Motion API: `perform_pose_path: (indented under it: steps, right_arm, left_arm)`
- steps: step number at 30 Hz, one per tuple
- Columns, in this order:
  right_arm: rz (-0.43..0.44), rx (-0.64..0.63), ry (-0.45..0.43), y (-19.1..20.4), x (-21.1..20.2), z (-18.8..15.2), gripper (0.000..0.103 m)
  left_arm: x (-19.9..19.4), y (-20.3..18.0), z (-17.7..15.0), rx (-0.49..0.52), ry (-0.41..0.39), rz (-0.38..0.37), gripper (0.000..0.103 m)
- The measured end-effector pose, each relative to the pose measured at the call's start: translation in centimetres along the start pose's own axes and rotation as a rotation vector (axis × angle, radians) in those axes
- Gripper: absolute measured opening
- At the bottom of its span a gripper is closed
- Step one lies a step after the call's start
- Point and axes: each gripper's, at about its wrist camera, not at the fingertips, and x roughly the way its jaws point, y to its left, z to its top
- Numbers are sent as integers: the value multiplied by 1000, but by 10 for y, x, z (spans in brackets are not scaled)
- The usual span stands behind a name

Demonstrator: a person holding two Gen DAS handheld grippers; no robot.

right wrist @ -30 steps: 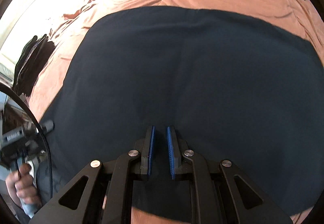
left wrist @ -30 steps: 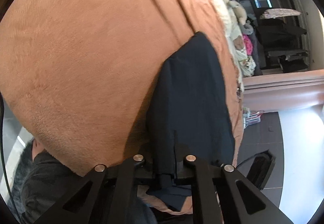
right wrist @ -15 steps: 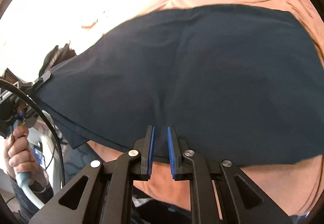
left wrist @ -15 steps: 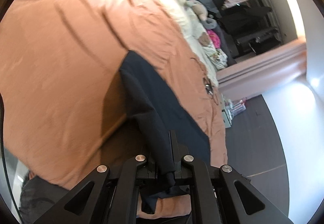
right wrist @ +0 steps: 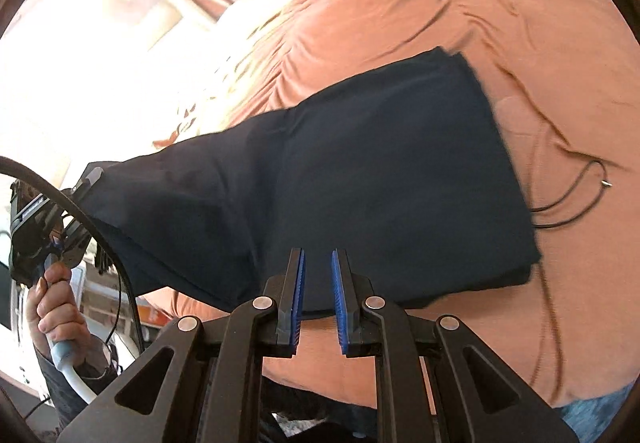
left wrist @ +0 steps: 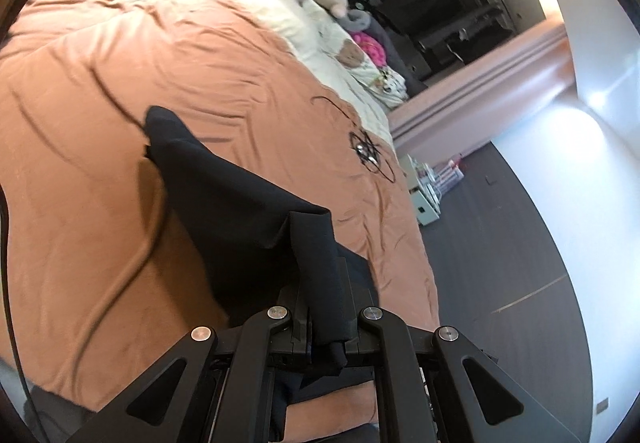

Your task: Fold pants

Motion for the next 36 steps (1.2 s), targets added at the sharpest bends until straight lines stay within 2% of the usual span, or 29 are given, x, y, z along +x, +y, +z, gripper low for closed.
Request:
perform_pose_path:
  steps: [6, 14, 22, 28, 30, 33, 35, 36]
  right_arm:
    - [9, 67, -50, -21, -19, -12, 11]
    - [-2, 121, -78, -41, -45, -29, 11]
    - [-14, 175, -97, -69, -67, -33, 11]
    - [-19, 195, -101, -81, -81, -39, 11]
    - [-22, 200, -103, -85, -85, -39, 11]
    - [-20, 211, -109, -89, -91, -38, 11]
    - [-14, 210, -112, -90, -93, -37, 11]
    - [-9, 208, -111, -89, -93, -37, 11]
  left_arm:
    - [37, -39, -1, 61, 55, -24, 8]
    - [89, -85, -18, 134, 153, -79, 8]
    - [140, -122, -59, 183, 297, -159, 8]
    - [182, -126, -103, 187, 430, -161, 8]
    - [196, -123, -113, 185, 489, -135, 11]
    - [206, -114, -118, 159, 540, -113, 25]
    - [204, -109, -114, 152, 530, -110, 41]
    - [201, -107, -110, 150, 514, -107, 46]
